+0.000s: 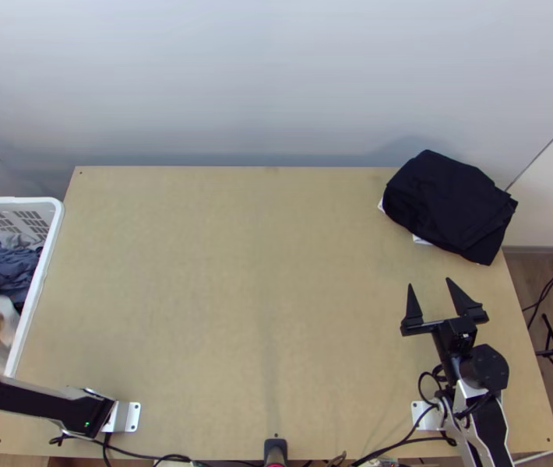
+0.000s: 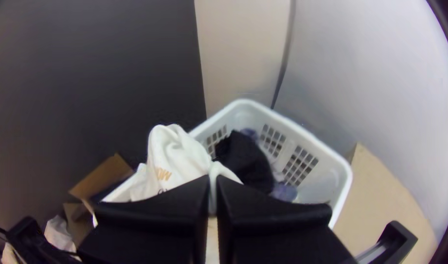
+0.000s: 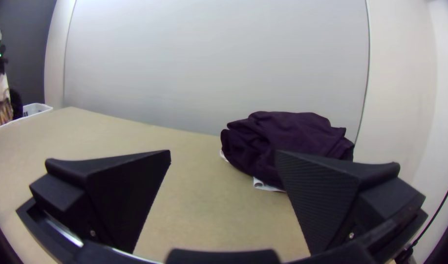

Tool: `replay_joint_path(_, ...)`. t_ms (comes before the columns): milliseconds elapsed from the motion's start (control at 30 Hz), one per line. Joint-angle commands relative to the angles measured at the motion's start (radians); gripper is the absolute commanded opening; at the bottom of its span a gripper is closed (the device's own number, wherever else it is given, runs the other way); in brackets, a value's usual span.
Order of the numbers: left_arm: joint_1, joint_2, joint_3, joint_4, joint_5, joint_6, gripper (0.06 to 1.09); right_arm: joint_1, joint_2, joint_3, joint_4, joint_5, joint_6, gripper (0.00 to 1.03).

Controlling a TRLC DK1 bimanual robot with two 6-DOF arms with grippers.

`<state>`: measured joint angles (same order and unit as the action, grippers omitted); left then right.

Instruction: Fold the t-shirt

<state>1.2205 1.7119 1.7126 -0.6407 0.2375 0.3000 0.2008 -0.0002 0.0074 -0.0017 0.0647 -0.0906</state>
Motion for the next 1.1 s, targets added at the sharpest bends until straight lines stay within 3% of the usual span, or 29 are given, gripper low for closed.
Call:
replay_joint_path(0,-0.179,-0.256,0.038,0.095,0.042,-0.203,0.09,0.0,0.0,0.0,0.0,0.0,0.0,0.99)
replay_joint_path(67,-0.23,-0.314,-0.002,0.167,0.039,-0.234,0.09,0.0,0.0,0.0,0.0,0.0,0.0,0.99)
replay_joint_path(233,-0.438,-0.446,-0.073,0.165,0.033,-0.271,0.09,0.0,0.0,0.0,0.0,0.001,0.0,0.99)
replay_joint_path(500,-0.997,-0.831,-0.496,0.204,0.086,-0.21,0.09,0.0,0.0,0.0,0.0,0.0,0.0,0.99)
replay_joint_path(567,-1.173,-0.885,-0.577,0.233,0.031,-0.24,0.09,0.0,0.0,0.0,0.0,0.001,0.0,0.99)
replay_joint_path(700,-1.533,-0.891,-0.633,0.246,-0.19,-0.282,0.09,0.0,0.0,0.0,0.0,0.0,0.0,0.99)
replay_joint_path(900,-1.782,-0.857,-0.636,0.259,-0.234,-0.371,0.09,0.0,0.0,0.0,0.0,0.0,0.0,0.99)
replay_joint_path(1067,-1.954,-0.811,-0.642,0.28,-0.328,-0.387,0.09,0.002,0.0,0.0,0.0,0.001,0.0,0.99)
